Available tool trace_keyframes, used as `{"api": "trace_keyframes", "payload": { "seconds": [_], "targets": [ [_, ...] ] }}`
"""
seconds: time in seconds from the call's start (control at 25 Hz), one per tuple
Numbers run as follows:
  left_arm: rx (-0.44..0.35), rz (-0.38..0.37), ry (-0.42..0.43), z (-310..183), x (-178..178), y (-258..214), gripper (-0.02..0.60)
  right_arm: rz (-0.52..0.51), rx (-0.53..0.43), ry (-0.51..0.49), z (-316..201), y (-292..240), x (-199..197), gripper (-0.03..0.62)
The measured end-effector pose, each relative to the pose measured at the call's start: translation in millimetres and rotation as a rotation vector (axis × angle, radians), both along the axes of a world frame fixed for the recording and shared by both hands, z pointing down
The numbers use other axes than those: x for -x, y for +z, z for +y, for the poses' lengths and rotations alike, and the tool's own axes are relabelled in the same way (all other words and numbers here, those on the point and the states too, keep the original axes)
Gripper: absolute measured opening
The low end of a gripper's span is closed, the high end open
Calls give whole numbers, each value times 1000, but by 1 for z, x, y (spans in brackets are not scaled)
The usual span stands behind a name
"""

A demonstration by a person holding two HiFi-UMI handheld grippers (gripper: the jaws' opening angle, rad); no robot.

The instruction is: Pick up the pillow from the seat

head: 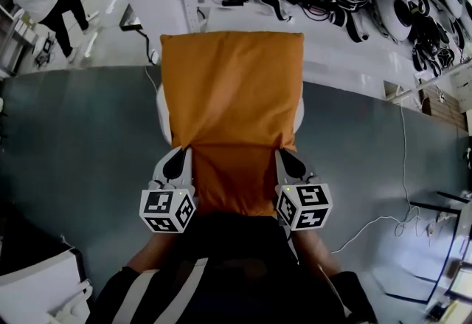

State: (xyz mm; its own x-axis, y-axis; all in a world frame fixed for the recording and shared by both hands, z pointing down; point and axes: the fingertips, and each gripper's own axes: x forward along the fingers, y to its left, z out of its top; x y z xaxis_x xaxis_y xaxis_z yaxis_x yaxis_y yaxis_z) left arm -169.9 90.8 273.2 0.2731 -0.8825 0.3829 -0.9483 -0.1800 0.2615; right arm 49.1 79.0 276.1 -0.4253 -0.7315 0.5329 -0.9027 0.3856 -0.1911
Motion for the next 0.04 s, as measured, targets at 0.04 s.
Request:
{"api": "trace_keyframes", "payload": {
  "seconds": [0.04],
  "targets": [
    [1, -1, 1, 0, 0, 1, 5, -1, 1, 0, 0, 1, 0, 9]
  ]
}}
